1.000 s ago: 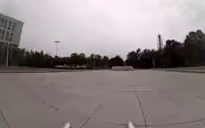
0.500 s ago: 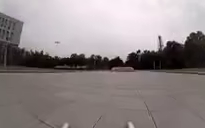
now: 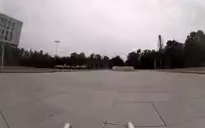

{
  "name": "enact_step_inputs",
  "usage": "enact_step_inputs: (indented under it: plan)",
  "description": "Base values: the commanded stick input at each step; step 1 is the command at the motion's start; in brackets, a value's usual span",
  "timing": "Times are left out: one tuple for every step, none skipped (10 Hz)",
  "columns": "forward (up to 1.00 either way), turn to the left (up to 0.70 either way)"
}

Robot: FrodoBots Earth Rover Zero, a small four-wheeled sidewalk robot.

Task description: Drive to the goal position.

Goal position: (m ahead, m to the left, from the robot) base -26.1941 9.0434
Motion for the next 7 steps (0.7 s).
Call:
enact_step_inputs:
  plan:
    - [0.85, 0.0]
    - [0.85, 0.0]
    - [0.85, 0.0]
    - [0.85, 0.0]
    - [0.85, 0.0]
    - [0.85, 0.0]
    - [0.85, 0.0]
